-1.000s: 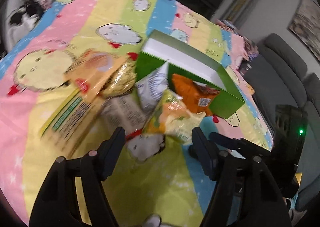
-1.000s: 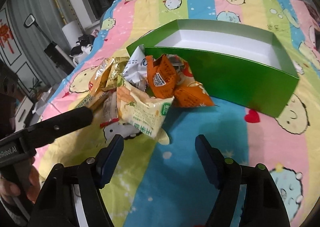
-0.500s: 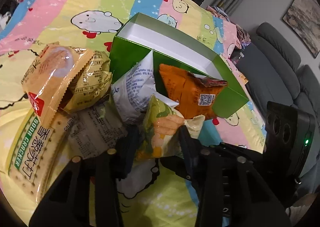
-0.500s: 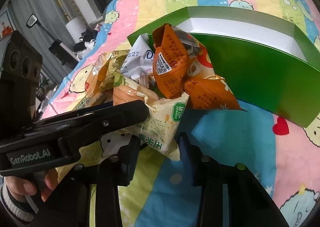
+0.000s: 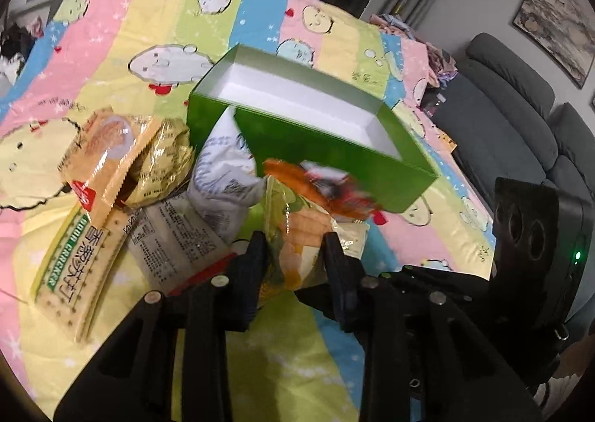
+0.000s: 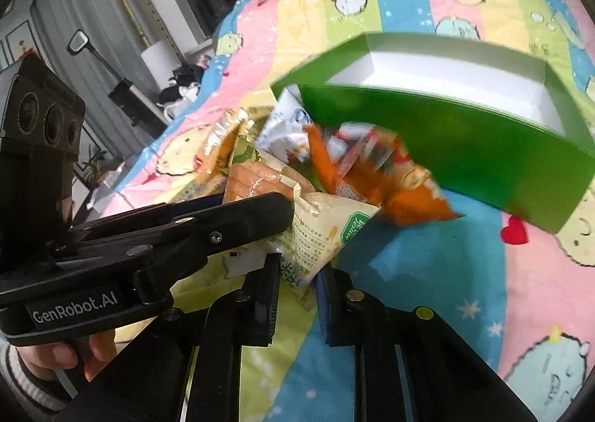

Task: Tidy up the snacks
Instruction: 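Grasp the yellow-green bread bag with the right gripper and lift it, then lower the bread bag into the green box and open the right gripper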

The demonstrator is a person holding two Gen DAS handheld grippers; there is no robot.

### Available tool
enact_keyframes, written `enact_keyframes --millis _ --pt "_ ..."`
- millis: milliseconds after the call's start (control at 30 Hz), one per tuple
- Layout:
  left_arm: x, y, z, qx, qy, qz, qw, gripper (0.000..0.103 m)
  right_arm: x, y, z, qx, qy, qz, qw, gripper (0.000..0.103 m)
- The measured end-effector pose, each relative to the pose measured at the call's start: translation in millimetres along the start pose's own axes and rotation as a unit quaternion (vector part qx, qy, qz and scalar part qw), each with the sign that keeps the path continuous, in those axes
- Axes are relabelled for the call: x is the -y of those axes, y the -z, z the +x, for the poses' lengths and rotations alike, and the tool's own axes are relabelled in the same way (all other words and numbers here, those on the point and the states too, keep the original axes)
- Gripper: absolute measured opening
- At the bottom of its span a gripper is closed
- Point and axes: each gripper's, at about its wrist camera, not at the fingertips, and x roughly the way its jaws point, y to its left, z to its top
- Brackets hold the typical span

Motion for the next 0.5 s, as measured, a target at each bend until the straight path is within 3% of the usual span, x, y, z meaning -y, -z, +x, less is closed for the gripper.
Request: enact_keyframes --millis 267,500 --pt "37 -24 -32 0.041 -0.015 0.048 0.9979 0.031 -11 -17 -45 0.059 -0.002 -0.009 0.998 0.020" --pt "56 -57 -38 0.061 -0.022 0.077 0.9949 0.032 -12 -38 -64 0.103 0.010 -0.016 0.995 0.020"
